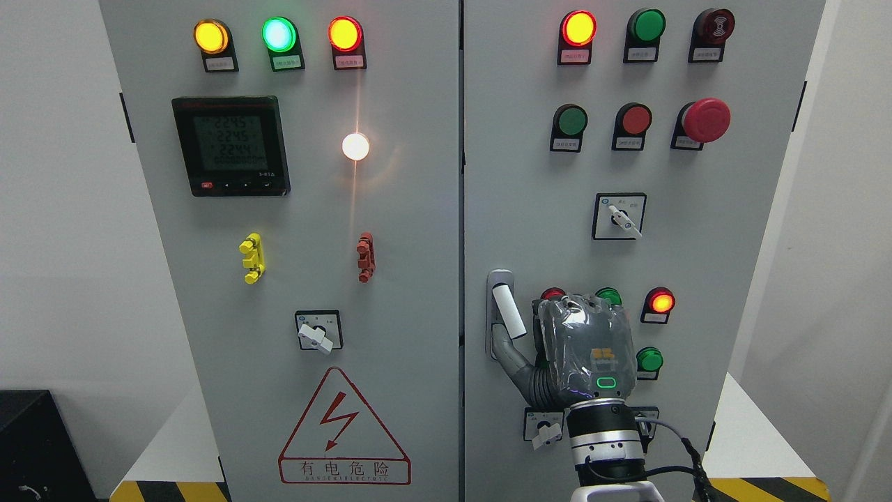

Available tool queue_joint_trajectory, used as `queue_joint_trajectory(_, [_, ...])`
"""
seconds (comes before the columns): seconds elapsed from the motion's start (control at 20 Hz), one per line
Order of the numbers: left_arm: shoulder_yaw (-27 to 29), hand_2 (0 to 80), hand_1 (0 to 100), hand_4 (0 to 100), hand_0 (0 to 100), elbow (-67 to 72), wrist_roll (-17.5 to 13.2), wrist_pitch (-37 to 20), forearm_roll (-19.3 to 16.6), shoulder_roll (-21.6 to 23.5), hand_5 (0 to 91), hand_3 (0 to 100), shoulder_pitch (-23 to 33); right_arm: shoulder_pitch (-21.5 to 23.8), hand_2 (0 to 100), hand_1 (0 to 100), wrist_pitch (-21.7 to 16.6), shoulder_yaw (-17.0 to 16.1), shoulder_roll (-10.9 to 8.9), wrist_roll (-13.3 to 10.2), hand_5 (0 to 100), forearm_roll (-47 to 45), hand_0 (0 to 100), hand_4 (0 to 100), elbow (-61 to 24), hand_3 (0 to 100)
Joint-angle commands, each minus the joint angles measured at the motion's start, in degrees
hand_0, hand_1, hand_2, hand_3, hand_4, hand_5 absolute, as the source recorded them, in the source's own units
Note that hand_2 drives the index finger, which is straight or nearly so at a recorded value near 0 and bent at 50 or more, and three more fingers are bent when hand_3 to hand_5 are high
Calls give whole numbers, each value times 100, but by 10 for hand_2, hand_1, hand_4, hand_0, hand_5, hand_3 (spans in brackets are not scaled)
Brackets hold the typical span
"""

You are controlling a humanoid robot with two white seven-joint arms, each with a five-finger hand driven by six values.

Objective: Release door handle

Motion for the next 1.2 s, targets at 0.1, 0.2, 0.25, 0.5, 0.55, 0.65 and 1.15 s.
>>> queue_joint_trajectory(0.1, [0, 0, 556, 0, 120, 167, -8, 1, -1, 0, 0, 0, -158, 13, 937, 423, -9, -7, -9, 14, 1000, 6, 462, 1000, -23, 1000])
queue_joint_trajectory(0.2, [0, 0, 556, 0, 120, 167, 1, 1, -2, 0, 0, 0, -150, 13, 937, 432, -1, -7, -9, 14, 1000, 6, 459, 1000, -23, 1000])
queue_joint_trajectory(0.25, [0, 0, 556, 0, 120, 167, 1, 1, -2, 0, 0, 0, -150, 13, 937, 439, -1, -7, -9, 5, 1000, 6, 460, 1000, -23, 1000])
queue_joint_trajectory(0.5, [0, 0, 556, 0, 120, 167, 1, 1, -1, 0, 0, 0, -150, 13, 938, 439, -9, -24, -9, 5, 1000, 6, 479, 1000, -50, 1000])
queue_joint_trajectory(0.55, [0, 0, 556, 0, 120, 167, 1, 1, -2, 0, 0, 0, -150, 22, 938, 436, -9, -24, -9, 5, 1000, 6, 486, 1000, -50, 1000])
queue_joint_trajectory(0.65, [0, 0, 556, 0, 120, 167, 1, 1, -2, 0, 0, 0, -158, 48, 938, 434, -9, -24, -9, 5, 1000, 6, 496, 1000, -94, 1000])
queue_joint_trajectory(1.15, [0, 0, 556, 0, 120, 167, 1, 1, -1, 0, 0, 0, -150, 57, 938, 430, -9, -24, -9, -13, 1000, 6, 516, 1000, -129, 1000])
